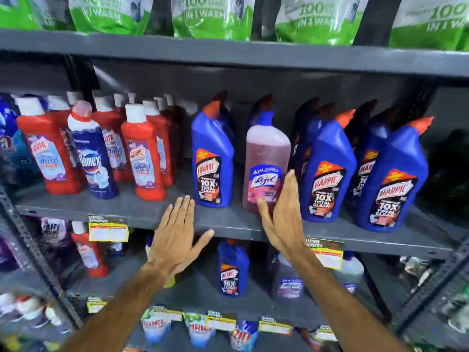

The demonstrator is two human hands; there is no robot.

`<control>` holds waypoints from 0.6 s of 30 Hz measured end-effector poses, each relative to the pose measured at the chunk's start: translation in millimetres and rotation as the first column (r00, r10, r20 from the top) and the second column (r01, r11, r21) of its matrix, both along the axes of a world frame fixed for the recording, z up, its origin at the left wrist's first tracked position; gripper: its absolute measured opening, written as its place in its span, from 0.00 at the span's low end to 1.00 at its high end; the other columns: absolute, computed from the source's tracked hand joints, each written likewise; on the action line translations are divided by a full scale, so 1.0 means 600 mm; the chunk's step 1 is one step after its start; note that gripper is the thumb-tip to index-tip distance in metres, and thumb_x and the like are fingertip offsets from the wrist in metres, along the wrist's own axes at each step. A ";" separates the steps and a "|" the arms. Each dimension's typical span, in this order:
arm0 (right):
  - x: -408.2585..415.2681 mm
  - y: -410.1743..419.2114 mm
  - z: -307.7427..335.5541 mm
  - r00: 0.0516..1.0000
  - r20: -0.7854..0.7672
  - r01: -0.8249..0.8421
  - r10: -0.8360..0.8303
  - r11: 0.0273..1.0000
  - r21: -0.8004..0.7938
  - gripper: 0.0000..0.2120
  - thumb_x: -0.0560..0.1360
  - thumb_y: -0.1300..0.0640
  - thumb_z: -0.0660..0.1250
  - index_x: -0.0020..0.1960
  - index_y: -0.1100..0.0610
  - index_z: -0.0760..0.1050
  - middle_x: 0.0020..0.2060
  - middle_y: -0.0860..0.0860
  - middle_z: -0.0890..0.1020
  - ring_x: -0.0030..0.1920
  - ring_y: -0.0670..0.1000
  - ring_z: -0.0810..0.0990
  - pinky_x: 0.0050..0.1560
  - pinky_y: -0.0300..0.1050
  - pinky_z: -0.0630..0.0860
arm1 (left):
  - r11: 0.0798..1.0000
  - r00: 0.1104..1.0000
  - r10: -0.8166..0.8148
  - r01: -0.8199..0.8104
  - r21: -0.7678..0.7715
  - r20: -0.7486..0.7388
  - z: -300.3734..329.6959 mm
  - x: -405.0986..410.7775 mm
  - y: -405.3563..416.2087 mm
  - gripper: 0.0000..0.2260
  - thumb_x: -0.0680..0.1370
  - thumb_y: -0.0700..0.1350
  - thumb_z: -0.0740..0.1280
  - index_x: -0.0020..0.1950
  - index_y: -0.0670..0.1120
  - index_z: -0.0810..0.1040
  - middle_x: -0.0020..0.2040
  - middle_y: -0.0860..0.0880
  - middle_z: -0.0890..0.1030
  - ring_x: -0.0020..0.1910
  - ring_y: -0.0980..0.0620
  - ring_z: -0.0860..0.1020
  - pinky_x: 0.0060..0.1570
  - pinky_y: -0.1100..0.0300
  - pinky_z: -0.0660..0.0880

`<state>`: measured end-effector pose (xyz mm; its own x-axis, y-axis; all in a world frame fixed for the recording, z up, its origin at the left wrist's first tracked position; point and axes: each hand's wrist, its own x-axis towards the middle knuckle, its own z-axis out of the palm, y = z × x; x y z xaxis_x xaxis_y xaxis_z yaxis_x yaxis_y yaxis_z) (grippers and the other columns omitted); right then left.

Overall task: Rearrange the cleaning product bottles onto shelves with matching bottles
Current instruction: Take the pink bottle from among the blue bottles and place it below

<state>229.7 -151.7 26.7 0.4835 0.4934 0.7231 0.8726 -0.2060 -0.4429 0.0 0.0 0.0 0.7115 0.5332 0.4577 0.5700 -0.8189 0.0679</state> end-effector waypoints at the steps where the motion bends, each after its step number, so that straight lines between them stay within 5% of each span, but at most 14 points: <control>1: 0.003 0.004 -0.004 0.999 -0.053 0.001 0.000 1.000 0.022 0.43 0.84 0.41 0.59 0.86 0.63 0.43 0.86 0.59 0.50 0.86 0.55 0.51 0.84 0.41 0.43 | 1.000 1.000 0.003 -0.003 0.009 -0.013 -0.004 0.002 0.002 0.41 0.81 0.68 0.53 0.80 0.35 0.61 0.81 0.37 0.64 0.81 0.40 0.61 0.80 0.42 0.58; 6: 0.010 0.014 0.014 0.934 -0.349 -0.060 0.074 0.997 0.051 0.46 0.82 0.39 0.65 0.86 0.58 0.42 0.86 0.54 0.55 0.84 0.51 0.57 0.78 0.38 0.53 | 0.999 0.998 0.042 -0.041 0.016 -0.049 -0.003 0.005 0.005 0.40 0.81 0.69 0.50 0.79 0.38 0.66 0.79 0.40 0.70 0.79 0.42 0.66 0.80 0.45 0.59; 9: 0.021 0.020 0.035 0.877 -0.448 -0.136 0.175 0.984 0.116 0.48 0.80 0.40 0.71 0.86 0.57 0.47 0.80 0.53 0.69 0.76 0.48 0.72 0.74 0.39 0.67 | 0.999 0.998 0.047 -0.045 0.030 -0.046 -0.004 0.003 0.007 0.39 0.81 0.69 0.49 0.78 0.39 0.68 0.78 0.40 0.71 0.78 0.42 0.67 0.80 0.46 0.60; 11: 0.030 0.023 0.043 0.850 -0.481 -0.159 0.213 0.976 0.152 0.40 0.78 0.44 0.75 0.82 0.54 0.58 0.70 0.49 0.79 0.65 0.43 0.81 0.63 0.33 0.76 | 0.998 0.997 0.055 -0.054 0.020 -0.047 -0.006 0.004 0.007 0.39 0.81 0.69 0.49 0.78 0.40 0.68 0.78 0.40 0.70 0.79 0.43 0.67 0.80 0.46 0.59; 14: 0.041 0.026 0.048 0.832 -0.505 -0.179 0.232 0.972 0.151 0.30 0.76 0.43 0.77 0.73 0.45 0.67 0.60 0.40 0.83 0.56 0.33 0.83 0.51 0.24 0.75 | 0.998 0.997 0.065 -0.064 0.015 -0.042 -0.008 0.006 0.009 0.39 0.81 0.70 0.49 0.79 0.41 0.68 0.79 0.41 0.70 0.79 0.43 0.66 0.80 0.46 0.59; 18: 0.057 0.026 0.048 0.811 -0.548 -0.173 0.206 0.979 0.112 0.35 0.73 0.42 0.80 0.73 0.51 0.68 0.56 0.37 0.84 0.52 0.29 0.82 0.48 0.24 0.76 | 0.997 0.997 0.075 -0.075 0.005 -0.030 -0.012 0.008 0.009 0.39 0.82 0.70 0.50 0.78 0.41 0.69 0.78 0.41 0.71 0.79 0.44 0.67 0.80 0.47 0.59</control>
